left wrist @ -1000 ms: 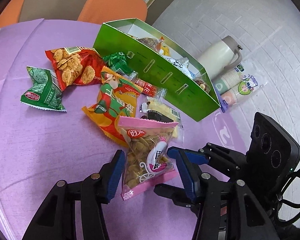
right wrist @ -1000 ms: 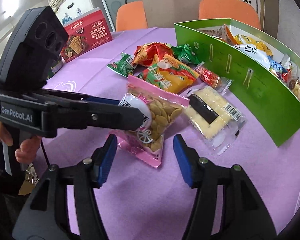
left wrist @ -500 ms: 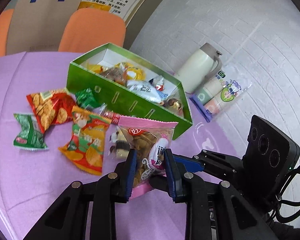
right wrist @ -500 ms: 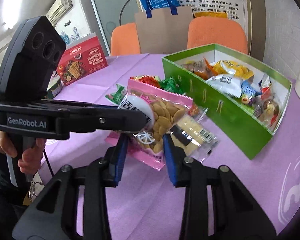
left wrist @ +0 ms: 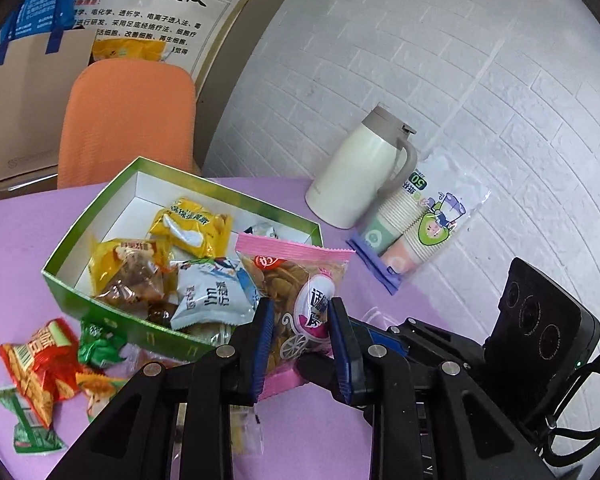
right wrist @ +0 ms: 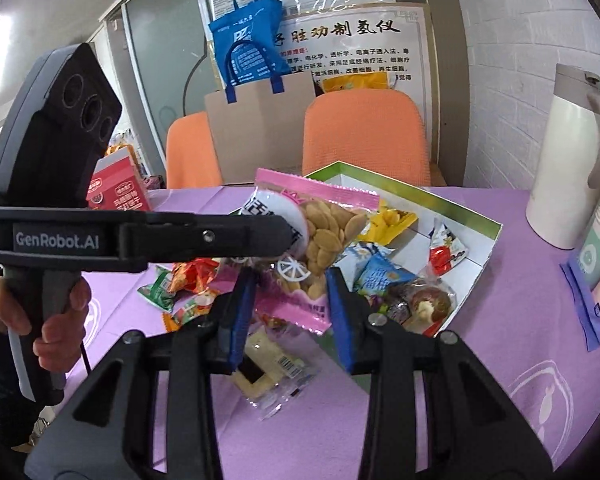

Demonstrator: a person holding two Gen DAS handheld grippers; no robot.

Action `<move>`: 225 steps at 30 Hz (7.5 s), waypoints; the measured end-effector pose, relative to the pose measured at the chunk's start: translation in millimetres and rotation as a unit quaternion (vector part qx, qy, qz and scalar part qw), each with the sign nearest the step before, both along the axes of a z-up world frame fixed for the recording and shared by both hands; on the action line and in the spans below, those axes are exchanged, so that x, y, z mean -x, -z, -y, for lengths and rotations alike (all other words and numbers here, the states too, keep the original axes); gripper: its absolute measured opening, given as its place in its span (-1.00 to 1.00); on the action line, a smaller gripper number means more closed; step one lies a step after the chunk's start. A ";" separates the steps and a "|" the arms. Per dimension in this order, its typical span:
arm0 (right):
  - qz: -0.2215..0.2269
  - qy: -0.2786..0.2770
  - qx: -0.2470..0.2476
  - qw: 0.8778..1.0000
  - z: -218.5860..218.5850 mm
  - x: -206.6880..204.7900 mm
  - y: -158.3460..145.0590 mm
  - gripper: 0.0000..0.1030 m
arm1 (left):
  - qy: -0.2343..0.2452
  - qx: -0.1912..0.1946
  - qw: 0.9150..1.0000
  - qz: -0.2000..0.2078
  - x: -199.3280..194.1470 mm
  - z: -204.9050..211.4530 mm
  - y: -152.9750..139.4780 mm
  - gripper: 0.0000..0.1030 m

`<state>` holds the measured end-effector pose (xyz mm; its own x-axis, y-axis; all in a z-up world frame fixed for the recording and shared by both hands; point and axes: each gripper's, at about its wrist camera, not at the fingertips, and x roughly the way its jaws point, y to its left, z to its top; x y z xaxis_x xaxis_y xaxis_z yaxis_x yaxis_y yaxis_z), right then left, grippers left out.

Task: Organize snacks
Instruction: 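Carry the pink cookie bag into the green box and open both tools, then withdraw both tools back to the snack pile, then move the right tool toward the white cake bar with black band, then grasp the white cake bar with the right tool while the left tool grasps the green snack bag, then carry the white cake bar and green snack bag over the green box, then open both tools to drop the snacks into the green box, then withdraw both tools back to the remaining snacks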

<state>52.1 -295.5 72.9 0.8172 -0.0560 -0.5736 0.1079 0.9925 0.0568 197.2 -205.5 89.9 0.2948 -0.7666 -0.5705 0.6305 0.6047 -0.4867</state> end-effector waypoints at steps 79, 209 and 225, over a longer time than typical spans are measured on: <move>-0.200 -0.105 0.047 0.973 -48.8 -31.6 110.0 0.84 | -0.162 -0.066 0.984 -0.030 79.2 -164.5 84.5 0.65; -0.028 0.063 0.025 0.997 -28.0 38.3 19.2 0.95 | -0.190 -0.107 0.976 0.030 55.9 -109.6 32.3 0.63; -0.074 0.061 -0.011 0.995 -50.6 34.7 55.5 0.95 | -0.163 -0.120 0.979 -0.010 51.9 -109.1 87.9 0.62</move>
<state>17.4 -244.9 17.4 0.7121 -0.1354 -0.6889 0.2360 0.9703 0.0532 145.2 -96.4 2.0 0.4886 -0.4766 -0.7308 0.3760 0.8709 -0.3165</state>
